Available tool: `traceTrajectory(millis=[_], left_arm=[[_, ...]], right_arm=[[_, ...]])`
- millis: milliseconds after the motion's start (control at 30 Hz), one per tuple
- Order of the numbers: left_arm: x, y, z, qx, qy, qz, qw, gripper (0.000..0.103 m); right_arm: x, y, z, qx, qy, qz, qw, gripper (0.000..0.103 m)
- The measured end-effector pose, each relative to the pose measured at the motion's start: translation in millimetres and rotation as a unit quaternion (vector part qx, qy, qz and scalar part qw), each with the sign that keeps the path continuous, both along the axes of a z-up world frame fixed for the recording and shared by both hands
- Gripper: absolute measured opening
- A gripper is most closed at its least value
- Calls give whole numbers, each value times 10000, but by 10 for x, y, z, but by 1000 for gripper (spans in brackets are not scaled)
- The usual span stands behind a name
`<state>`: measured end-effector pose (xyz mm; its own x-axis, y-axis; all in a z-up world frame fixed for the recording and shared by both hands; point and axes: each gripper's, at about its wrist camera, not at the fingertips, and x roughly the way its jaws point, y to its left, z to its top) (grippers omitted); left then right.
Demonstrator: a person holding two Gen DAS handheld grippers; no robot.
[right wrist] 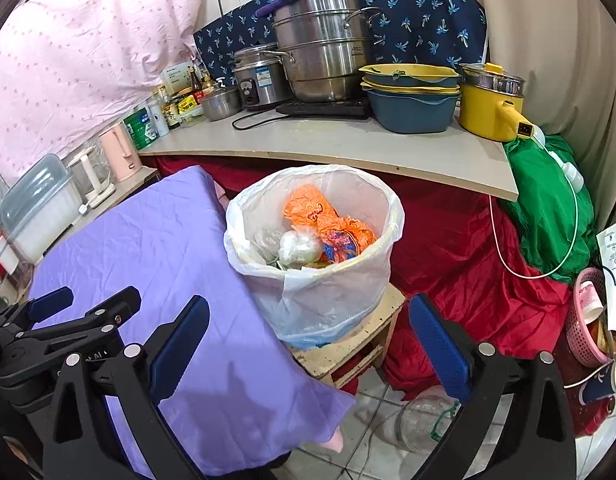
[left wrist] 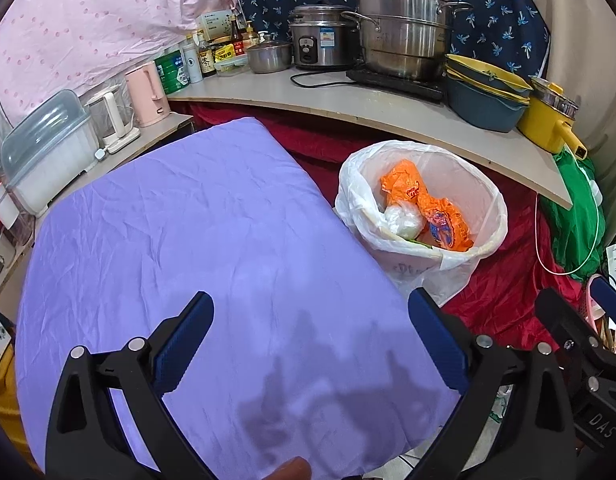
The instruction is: Collect trash
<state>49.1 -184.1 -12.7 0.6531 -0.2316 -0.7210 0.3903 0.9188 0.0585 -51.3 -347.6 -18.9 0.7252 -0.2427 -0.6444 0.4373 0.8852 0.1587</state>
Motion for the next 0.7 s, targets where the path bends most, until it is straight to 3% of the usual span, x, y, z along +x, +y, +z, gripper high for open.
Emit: traceTrajectory(millis=[700], left_arm=[[-141,90,-36,-17,-109,87,9999,94]], right_arm=[[-67,136,-82,-68,116,31,9999,96]])
